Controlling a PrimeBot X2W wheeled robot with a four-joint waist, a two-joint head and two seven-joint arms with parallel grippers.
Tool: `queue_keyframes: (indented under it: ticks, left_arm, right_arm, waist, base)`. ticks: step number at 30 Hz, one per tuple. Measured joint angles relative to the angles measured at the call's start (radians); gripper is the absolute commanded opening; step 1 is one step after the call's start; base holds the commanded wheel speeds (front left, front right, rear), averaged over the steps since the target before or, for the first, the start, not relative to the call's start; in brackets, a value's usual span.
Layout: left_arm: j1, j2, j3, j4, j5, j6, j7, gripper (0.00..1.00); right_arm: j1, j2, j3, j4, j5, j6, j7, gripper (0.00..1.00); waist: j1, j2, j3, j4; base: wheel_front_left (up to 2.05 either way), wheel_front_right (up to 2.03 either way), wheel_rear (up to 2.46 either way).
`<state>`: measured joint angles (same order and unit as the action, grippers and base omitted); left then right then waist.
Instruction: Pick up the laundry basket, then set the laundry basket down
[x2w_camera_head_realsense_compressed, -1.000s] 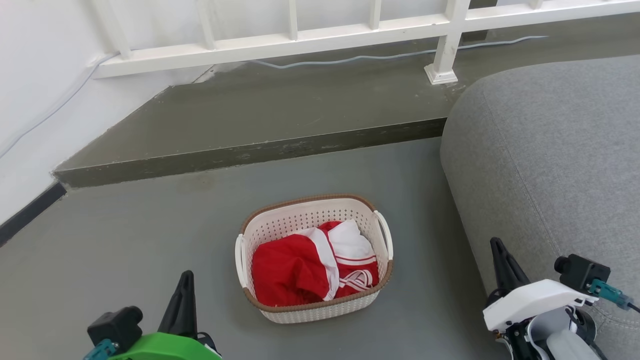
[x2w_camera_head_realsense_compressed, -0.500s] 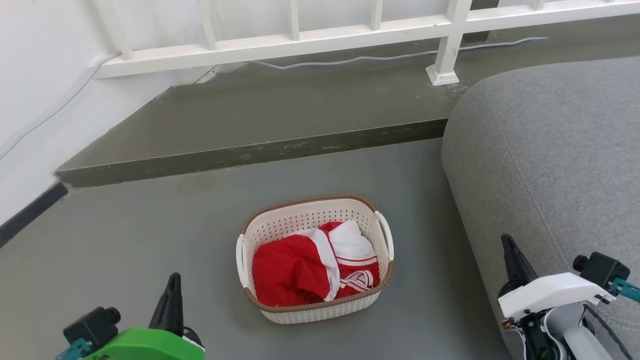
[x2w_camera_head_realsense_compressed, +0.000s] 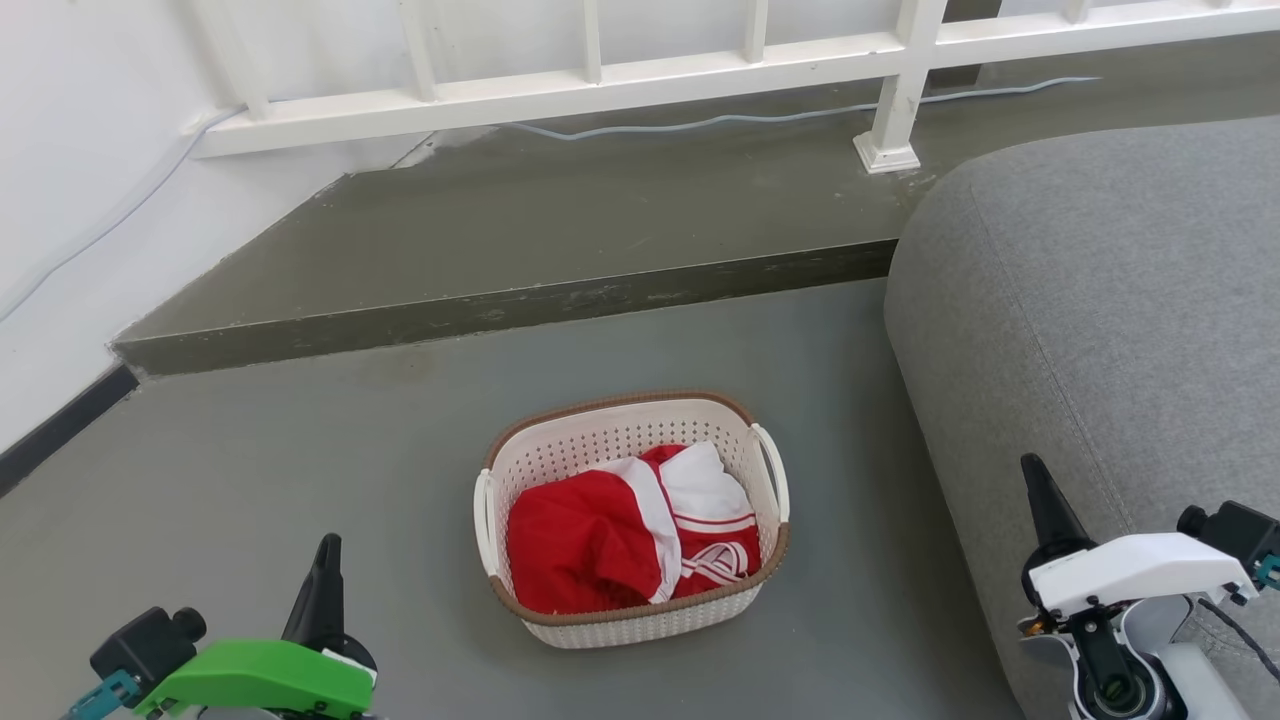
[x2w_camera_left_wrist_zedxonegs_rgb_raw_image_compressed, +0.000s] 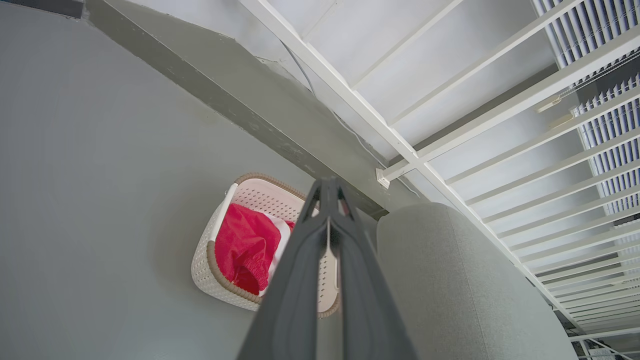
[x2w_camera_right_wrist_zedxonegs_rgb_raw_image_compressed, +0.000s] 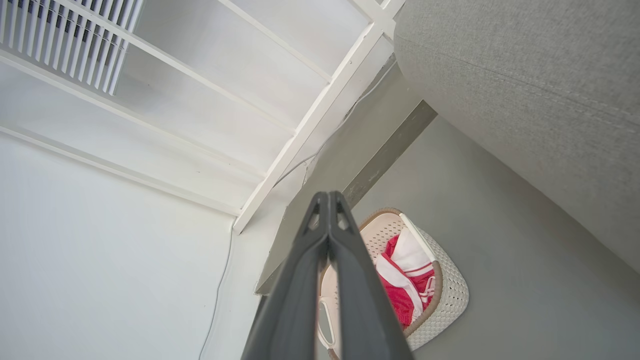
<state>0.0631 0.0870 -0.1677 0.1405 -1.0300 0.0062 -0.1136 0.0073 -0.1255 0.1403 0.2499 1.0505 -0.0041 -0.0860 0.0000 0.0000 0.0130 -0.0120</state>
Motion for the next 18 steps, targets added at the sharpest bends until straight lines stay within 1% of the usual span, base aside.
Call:
queue_keyframes:
  ticks: [18]
  left_arm:
    - [-0.027, 0.005, 0.044, 0.036, -0.223, -0.036, 0.051, 0.00]
  right_arm:
    - [-0.020, 0.016, -0.072, 0.004, 0.203, 0.039, 0.048, 0.00]
  waist:
    - [0.0000, 0.0000, -0.003, 0.004]
  base:
    - [0.00, 0.00, 0.00]
